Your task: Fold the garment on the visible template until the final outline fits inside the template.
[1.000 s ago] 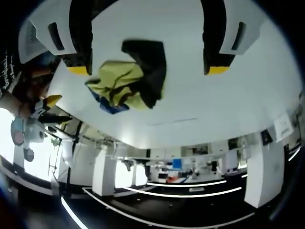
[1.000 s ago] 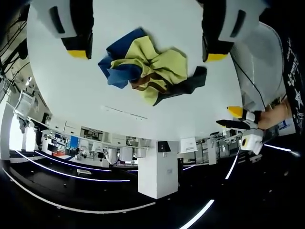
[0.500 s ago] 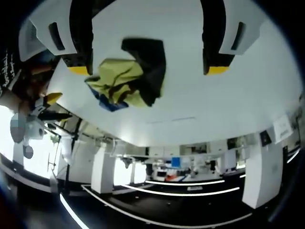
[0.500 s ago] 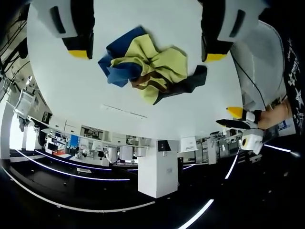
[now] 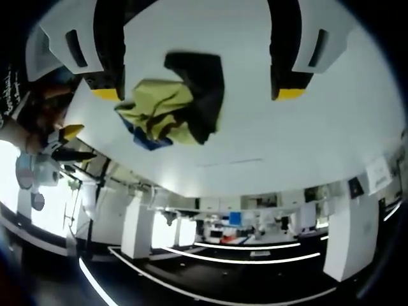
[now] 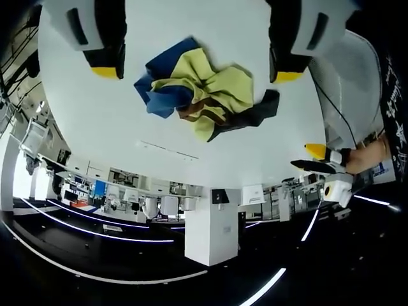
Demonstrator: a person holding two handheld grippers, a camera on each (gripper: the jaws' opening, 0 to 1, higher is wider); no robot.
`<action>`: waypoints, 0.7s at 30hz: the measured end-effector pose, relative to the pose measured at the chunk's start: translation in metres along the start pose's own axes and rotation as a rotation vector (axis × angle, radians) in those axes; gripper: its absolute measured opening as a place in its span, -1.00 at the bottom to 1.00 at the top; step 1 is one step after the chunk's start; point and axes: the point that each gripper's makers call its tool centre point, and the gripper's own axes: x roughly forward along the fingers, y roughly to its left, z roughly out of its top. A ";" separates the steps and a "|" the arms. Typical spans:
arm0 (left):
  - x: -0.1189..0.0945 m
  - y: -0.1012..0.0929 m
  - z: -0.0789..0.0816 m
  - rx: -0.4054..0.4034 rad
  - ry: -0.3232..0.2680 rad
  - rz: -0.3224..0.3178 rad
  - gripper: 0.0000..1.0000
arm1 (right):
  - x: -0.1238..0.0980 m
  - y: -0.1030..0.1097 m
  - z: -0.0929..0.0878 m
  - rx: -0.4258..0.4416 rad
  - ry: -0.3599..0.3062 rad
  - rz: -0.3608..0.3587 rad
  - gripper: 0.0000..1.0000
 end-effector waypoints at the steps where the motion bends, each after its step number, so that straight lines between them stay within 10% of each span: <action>1: 0.001 0.000 0.001 -0.009 -0.001 -0.002 0.82 | 0.001 0.000 0.000 0.001 -0.002 0.002 0.85; 21: 0.046 0.002 0.006 0.011 -0.019 -0.055 0.63 | 0.031 -0.032 0.002 -0.031 -0.011 -0.001 0.50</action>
